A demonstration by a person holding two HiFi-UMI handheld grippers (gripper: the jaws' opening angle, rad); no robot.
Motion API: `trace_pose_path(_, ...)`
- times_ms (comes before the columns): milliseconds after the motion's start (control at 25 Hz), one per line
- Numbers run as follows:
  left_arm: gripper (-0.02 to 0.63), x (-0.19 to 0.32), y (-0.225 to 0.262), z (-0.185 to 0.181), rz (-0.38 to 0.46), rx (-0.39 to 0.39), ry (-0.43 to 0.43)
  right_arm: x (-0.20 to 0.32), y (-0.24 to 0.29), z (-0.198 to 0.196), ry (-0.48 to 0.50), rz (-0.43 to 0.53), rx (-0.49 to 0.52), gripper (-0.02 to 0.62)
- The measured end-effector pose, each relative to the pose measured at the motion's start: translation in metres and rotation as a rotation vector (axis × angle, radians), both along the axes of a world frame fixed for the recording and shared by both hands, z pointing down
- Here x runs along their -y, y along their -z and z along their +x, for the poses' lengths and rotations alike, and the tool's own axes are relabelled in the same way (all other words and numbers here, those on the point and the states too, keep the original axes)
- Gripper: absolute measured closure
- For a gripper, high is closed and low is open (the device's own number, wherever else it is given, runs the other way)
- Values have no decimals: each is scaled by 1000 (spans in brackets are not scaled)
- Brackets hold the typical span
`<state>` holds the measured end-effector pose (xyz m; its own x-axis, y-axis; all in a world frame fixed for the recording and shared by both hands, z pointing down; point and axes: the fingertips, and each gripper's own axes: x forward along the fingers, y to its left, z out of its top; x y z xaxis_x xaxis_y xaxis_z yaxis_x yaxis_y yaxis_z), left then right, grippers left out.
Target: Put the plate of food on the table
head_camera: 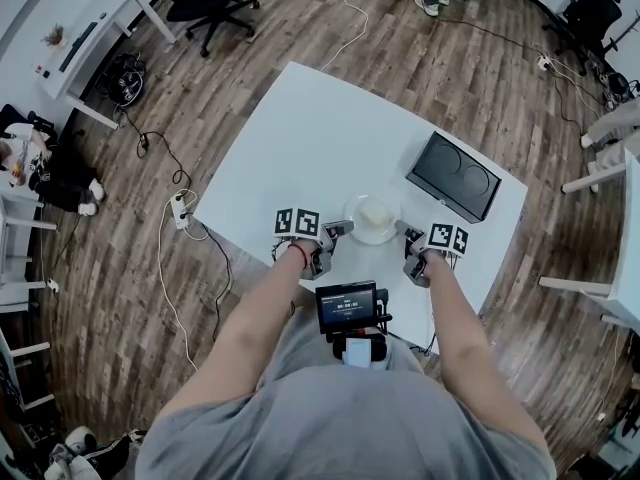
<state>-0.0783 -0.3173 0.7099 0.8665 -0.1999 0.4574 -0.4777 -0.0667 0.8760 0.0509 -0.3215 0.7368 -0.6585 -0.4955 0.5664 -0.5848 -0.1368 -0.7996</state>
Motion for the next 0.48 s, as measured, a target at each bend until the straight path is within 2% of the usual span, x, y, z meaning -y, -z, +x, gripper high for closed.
trace_pose_path(240,574,0,2,-3,-4,-8,11,2,13,4,8,50,-40,555)
trace_pose_path(480,574,-3,6,1,6,-10,5,-9,29,-9,99,106,-67,556)
